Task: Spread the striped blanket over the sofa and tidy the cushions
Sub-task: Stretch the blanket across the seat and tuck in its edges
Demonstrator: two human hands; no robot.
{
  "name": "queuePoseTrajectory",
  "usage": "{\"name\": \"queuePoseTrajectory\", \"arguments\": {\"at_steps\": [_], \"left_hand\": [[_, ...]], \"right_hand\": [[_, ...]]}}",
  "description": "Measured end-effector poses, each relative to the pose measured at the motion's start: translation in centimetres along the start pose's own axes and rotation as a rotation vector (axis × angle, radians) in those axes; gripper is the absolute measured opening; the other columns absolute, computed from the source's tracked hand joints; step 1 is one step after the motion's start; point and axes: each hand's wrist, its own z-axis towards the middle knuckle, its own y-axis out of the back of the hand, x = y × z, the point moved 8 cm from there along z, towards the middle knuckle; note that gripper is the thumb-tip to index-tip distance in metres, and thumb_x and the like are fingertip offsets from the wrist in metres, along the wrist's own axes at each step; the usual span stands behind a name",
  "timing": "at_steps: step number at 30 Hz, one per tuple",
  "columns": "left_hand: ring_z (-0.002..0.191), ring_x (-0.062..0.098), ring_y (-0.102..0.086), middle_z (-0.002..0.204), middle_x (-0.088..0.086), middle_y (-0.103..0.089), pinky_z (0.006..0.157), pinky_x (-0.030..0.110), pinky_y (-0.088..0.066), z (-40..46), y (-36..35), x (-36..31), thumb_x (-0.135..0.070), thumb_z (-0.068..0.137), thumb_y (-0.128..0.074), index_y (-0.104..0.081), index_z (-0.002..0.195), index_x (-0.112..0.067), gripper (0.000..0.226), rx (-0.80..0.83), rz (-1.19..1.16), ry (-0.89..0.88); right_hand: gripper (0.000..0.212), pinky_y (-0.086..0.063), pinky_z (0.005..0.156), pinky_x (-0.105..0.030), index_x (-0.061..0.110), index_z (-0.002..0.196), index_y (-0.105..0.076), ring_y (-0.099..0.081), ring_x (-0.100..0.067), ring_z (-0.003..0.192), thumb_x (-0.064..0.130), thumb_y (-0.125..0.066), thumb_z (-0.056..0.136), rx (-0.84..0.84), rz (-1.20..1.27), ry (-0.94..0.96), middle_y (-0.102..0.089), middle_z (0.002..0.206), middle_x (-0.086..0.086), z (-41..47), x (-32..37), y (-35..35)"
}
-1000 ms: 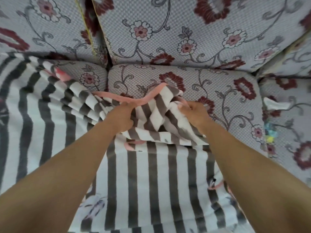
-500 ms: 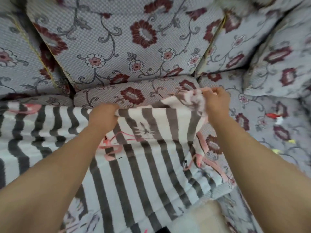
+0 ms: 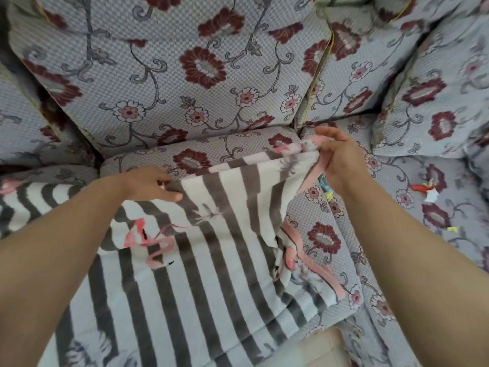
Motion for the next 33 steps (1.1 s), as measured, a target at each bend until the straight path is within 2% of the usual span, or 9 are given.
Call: {"name": "queuePoseTrajectory", "arguments": {"at_steps": [3,6,11,14,17,19,22,28,33], "left_hand": [[0.074,0.028,-0.057,0.077,0.013,-0.063,0.065,0.033,-0.042,0.1,2.6,-0.5,-0.014,0.075,-0.074,-0.060,0.076,-0.005,0.017,-0.248,-0.123,-0.059],[0.059,0.020,-0.038,0.057,0.006,-0.038,0.059,0.031,-0.029,-0.5,5.8,-0.6,0.003,0.068,-0.073,-0.034,0.056,-0.013,0.043,-0.450,-0.189,-0.076],[0.089,0.018,-0.053,0.094,-0.004,-0.057,0.072,0.031,-0.038,-0.4,7.2,-0.3,-0.032,0.064,-0.086,-0.058,0.097,-0.024,0.044,-0.270,-0.216,0.004],[0.082,0.013,-0.053,0.090,-0.005,-0.061,0.067,0.028,-0.035,-0.5,7.2,-0.8,-0.039,0.073,-0.077,-0.066,0.081,-0.022,0.022,-0.179,-0.259,0.009],[0.078,0.023,-0.055,0.083,0.006,-0.062,0.068,0.032,-0.036,-0.6,8.2,-1.1,-0.017,0.069,-0.081,-0.062,0.079,-0.010,0.022,-0.280,-0.203,-0.021],[0.079,0.031,-0.060,0.081,0.012,-0.067,0.067,0.034,-0.041,-0.8,8.6,-0.9,-0.009,0.067,-0.081,-0.065,0.081,-0.004,0.022,-0.345,-0.212,-0.018],[0.076,0.014,-0.061,0.085,0.005,-0.071,0.067,0.027,-0.044,-1.3,9.0,-0.5,-0.016,0.064,-0.086,-0.069,0.085,-0.014,0.027,-0.328,-0.318,-0.011],[0.089,0.021,-0.066,0.087,-0.003,-0.074,0.084,0.039,-0.050,-1.6,8.9,0.0,-0.037,0.073,-0.079,-0.070,0.084,-0.026,0.018,-0.061,-0.310,-0.021],[0.092,0.027,-0.059,0.097,0.001,-0.065,0.078,0.032,-0.042,2.9,12.9,-0.3,-0.037,0.078,-0.072,-0.068,0.086,-0.020,0.019,-0.415,-0.003,0.082]], "right_hand": [[0.040,-0.055,0.070,-0.029,0.013,0.088,-0.067,-0.063,-0.018,0.081,-0.014,-0.037,0.083,0.075,0.079,-0.032,-0.067,0.091,-0.007,1.1,0.5,0.0],[0.043,-0.054,0.081,-0.033,0.006,0.095,-0.065,-0.061,-0.021,0.089,-0.020,-0.035,0.081,0.184,0.087,-0.068,-0.063,0.095,-0.010,1.5,1.5,-0.1],[0.032,-0.055,0.082,-0.031,0.001,0.102,-0.064,-0.061,-0.024,0.096,-0.019,-0.054,0.080,0.213,-0.241,-0.028,-0.065,0.104,-0.011,1.6,2.7,0.2],[0.025,-0.053,0.074,-0.027,0.006,0.102,-0.067,-0.060,-0.016,0.083,-0.007,-0.063,0.082,0.037,-0.590,0.142,-0.066,0.093,-0.005,1.8,3.5,0.7],[0.013,-0.043,0.061,-0.020,0.012,0.084,-0.064,-0.051,-0.010,0.067,-0.001,-0.061,0.086,0.018,-0.520,0.209,-0.060,0.078,0.000,1.5,3.6,0.4],[0.014,-0.045,0.072,-0.025,0.012,0.081,-0.057,-0.050,-0.015,0.076,0.001,-0.057,0.089,0.110,-0.457,0.158,-0.057,0.080,-0.001,1.5,2.9,0.0],[0.006,-0.049,0.088,-0.037,0.006,0.093,-0.053,-0.055,-0.023,0.087,0.002,-0.049,0.094,0.303,-0.270,0.026,-0.058,0.090,-0.007,1.2,1.6,-0.9],[0.007,-0.058,0.062,-0.032,0.009,0.095,-0.058,-0.070,-0.023,0.074,0.013,-0.056,0.089,0.608,-0.294,-0.265,-0.070,0.084,-0.011,1.2,-0.6,-1.4],[0.013,-0.052,0.058,-0.030,0.009,0.100,-0.059,-0.065,-0.021,0.069,0.019,-0.056,0.093,0.433,-0.540,-0.202,-0.067,0.079,-0.006,9.1,-1.5,-1.6]]}}
